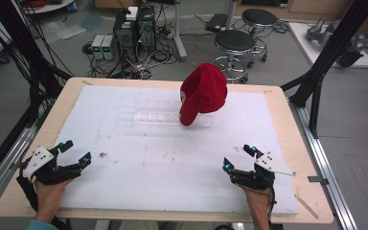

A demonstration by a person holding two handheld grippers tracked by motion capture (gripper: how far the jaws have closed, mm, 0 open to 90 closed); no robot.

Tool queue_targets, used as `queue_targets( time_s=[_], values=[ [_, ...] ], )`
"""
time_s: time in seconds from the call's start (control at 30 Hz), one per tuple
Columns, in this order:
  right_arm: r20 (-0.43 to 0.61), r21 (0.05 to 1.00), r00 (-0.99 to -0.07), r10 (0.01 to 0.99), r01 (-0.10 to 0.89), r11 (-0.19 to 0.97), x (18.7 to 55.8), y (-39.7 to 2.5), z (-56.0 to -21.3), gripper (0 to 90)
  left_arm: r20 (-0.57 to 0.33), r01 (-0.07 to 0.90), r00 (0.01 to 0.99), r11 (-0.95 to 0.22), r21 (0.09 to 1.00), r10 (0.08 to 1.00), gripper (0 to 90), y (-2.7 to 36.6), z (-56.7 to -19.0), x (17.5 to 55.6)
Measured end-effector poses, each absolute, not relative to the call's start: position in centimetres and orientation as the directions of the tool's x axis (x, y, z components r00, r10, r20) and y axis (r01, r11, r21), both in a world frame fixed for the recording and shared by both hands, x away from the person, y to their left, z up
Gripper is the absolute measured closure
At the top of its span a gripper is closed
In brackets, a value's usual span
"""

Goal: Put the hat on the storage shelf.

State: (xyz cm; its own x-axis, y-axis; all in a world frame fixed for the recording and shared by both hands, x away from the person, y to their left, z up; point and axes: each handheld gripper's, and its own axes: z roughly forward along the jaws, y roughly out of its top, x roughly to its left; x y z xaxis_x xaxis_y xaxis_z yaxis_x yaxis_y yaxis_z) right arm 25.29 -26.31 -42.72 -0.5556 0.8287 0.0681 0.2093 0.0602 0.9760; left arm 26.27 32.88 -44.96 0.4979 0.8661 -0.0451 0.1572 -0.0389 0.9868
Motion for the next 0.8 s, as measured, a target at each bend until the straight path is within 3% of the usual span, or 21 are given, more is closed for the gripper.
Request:
queue_targets(
  time_s=[0.43, 0.8],
  values=[
    [0.072, 0.963, -0.537, 0.841, 0.258, 0.083, 26.1, -25.6, -43.6, 9.4, -0.057, 0.157, 0.522, -0.031, 0.987, 0.851, 13.5, 32.3, -44.9, 26.2],
    [0.053, 0.979, -0.508, 0.86, 0.194, 0.055, 25.7, -25.7, -45.0, 9.5, -0.039, 0.139, 0.53, -0.041, 0.989, 0.847, 13.5, 31.9, -45.0, 26.1]
  ],
)
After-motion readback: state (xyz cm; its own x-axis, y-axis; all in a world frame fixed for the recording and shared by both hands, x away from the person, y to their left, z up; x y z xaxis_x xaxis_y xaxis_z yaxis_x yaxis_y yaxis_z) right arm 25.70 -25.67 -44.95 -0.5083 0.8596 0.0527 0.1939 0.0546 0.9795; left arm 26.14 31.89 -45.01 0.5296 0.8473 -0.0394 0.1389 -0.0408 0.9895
